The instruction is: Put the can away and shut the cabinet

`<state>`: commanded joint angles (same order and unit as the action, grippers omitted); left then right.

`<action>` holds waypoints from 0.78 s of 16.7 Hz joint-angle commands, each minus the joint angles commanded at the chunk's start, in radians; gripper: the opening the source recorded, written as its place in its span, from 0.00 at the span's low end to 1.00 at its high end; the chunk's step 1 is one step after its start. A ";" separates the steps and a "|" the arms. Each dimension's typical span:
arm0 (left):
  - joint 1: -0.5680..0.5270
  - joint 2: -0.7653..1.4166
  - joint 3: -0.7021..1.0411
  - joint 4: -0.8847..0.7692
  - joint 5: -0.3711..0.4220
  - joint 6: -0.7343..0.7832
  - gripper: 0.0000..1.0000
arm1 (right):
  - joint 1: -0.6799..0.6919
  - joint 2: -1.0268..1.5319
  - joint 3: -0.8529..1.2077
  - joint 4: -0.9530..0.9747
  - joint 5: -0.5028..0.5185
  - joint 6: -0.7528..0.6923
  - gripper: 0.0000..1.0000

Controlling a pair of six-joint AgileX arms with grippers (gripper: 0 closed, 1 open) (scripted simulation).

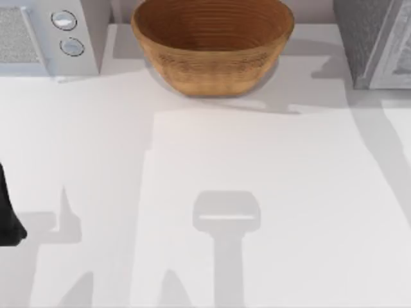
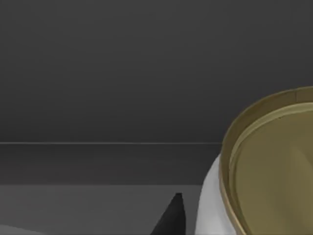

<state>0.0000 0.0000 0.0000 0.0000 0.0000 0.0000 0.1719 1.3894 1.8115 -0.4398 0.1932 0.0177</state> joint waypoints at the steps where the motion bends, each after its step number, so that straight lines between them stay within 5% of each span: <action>1: 0.000 0.000 0.000 0.000 0.000 0.000 1.00 | -0.004 0.037 0.043 -0.013 -0.003 0.000 0.00; 13: 0.000 0.000 0.000 0.000 0.000 0.000 1.00 | -0.067 0.635 0.874 -0.219 -0.061 -0.001 0.00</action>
<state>0.0000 0.0000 0.0000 0.0000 0.0000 0.0000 0.1053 2.0242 2.6858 -0.6589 0.1321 0.0170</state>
